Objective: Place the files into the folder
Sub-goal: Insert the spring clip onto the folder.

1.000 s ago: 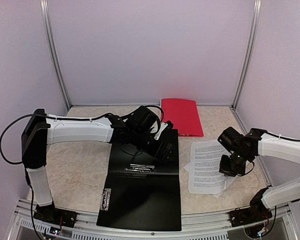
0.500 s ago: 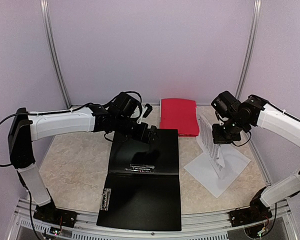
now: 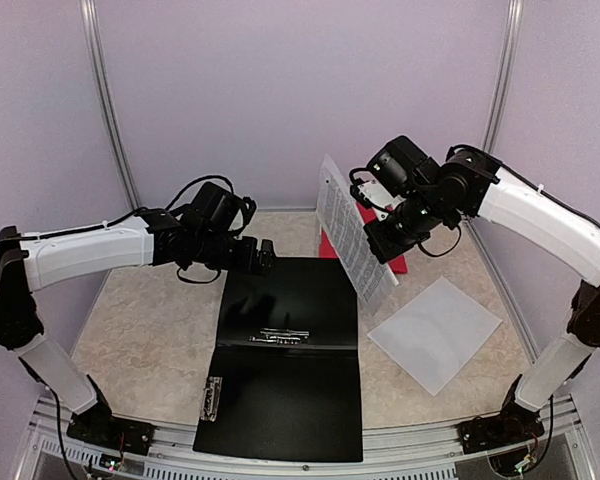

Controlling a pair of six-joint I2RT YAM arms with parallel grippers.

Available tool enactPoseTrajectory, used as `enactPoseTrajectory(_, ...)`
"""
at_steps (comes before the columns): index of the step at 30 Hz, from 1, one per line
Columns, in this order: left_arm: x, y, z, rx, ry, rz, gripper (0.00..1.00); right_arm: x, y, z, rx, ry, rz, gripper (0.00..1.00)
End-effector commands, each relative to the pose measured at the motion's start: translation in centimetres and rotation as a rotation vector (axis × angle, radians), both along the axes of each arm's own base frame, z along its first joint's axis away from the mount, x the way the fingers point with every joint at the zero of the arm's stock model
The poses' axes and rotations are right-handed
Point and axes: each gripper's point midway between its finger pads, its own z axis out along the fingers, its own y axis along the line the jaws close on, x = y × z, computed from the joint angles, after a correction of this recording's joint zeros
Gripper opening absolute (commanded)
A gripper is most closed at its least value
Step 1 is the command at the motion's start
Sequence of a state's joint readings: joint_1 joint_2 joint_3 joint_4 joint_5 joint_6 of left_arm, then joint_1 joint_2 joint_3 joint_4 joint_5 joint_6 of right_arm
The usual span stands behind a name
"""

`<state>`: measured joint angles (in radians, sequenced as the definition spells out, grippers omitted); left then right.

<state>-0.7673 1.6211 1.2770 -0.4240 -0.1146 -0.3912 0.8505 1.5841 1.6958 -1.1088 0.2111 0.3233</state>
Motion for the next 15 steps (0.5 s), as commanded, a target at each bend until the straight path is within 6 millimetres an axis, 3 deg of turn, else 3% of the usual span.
enactPoseTrajectory(1, -0.1, 4.2, 0.3, 0.050, -0.023, 0.137, 0.99, -2.3, 4.1, -1.0, -0.039, 0.050, 0.247, 0.00)
enactPoseTrajectory(6, -0.6, 6.6, 0.1, 0.045, -0.015, 0.197, 0.99, -4.0, 6.8, -1.6, -0.079, 0.061, 0.407, 0.00)
enactPoseTrajectory(10, -1.0, 7.6, 0.3, 0.056, -0.013, 0.225, 0.99, -4.0, 7.1, -2.0, -0.099, 0.053, 0.456, 0.00)
enactPoseTrajectory(15, -1.4, 7.9, 0.1, 0.062, -0.006, 0.229, 0.99, -4.5, 7.2, -5.4, -0.189, 0.088, 0.579, 0.00)
